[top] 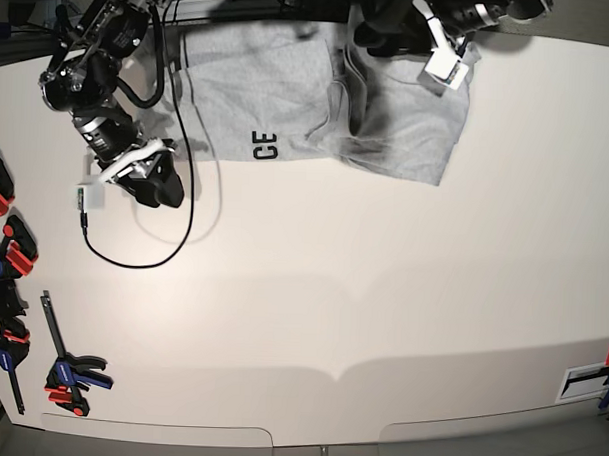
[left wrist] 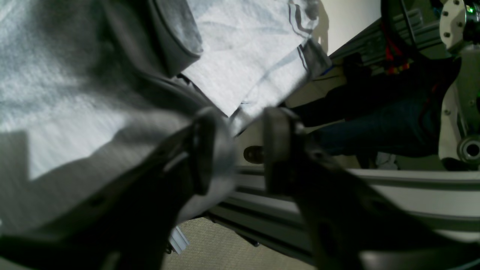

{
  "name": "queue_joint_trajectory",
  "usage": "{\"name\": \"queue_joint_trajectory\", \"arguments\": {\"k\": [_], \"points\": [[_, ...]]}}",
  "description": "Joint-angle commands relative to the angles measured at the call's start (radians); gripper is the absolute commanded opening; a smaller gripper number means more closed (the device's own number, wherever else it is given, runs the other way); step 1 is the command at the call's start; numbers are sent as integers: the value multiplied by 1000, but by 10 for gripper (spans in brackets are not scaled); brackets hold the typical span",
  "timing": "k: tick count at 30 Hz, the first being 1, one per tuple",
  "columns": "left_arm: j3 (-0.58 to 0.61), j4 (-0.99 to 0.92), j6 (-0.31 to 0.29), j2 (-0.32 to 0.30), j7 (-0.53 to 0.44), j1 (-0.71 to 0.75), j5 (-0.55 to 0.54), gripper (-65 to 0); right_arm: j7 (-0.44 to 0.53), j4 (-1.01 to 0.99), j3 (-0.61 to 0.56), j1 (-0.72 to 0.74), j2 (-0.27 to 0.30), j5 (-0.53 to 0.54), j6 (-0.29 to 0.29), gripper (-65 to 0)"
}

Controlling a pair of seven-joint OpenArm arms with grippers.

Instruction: Fold the T-shirt properly

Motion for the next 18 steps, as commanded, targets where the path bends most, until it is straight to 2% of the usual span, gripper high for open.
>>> {"name": "queue_joint_trajectory", "arguments": {"k": [1, 4, 7, 9, 12, 14, 18], "points": [[-3, 19, -12, -3, -17, 8, -24, -420, 19, 19, 0, 14, 8, 29, 0, -414], [-3, 19, -12, -3, -32, 8, -26, -417, 19, 19, 0, 14, 8, 29, 0, -414], [-3, 19, -12, -3, -101, 3, -22, -421, 19, 19, 0, 14, 8, 29, 0, -414], [-3, 19, -12, -3, -154, -10, 36, -468, 19, 19, 0, 14, 8, 29, 0, -414], [-3, 18, -12, -3, -210, -44, 195, -574, 19, 19, 0, 14, 8, 29, 0, -414], [-3, 18, 26, -3, -243, -71, 263, -603, 19, 19, 0, 14, 8, 29, 0, -414], [-3, 10, 85, -3, -249, -128, 305, -604, 20, 19, 0, 14, 7, 29, 0, -414]]}}
